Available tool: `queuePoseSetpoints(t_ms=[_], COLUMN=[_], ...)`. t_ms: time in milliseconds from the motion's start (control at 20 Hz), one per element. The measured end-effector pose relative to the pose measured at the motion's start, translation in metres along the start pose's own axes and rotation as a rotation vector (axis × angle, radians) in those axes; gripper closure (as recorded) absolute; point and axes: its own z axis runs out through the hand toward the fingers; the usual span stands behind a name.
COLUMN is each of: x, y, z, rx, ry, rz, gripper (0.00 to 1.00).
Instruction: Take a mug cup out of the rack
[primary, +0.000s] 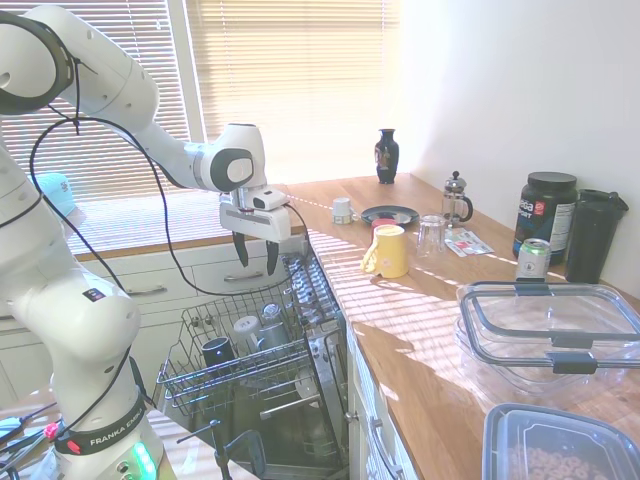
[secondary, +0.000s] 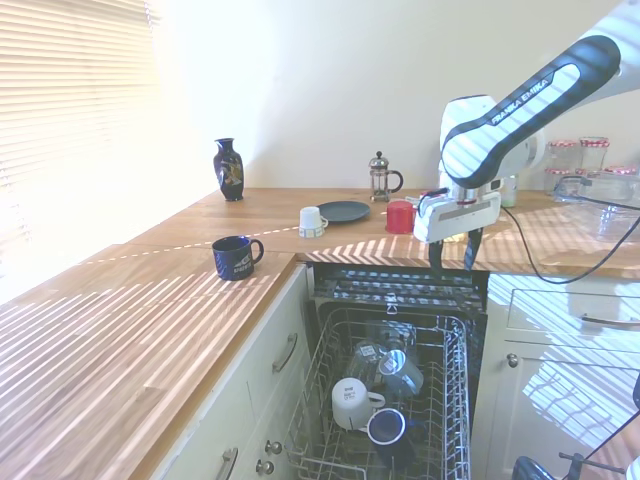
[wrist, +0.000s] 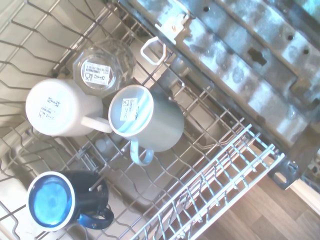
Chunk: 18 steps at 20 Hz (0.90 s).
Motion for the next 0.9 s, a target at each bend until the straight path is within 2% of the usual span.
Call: queuePoseSetpoints(t_ms=[150,350,550,900], x=[-0.008,-0.064,-0.094,-0.11], y=[-0.004,-0.029,-0.041,-0.067], z=[0.006,0.05,0.088,0.164], rx=[-0.012,-0.052,-0.099,-0.208], ry=[-0.005,0.0,0.046,0.119], rz=[-0.014,-0.057,-0.075,-0.096], gripper=[0.0,0.0,0.0,0.0])
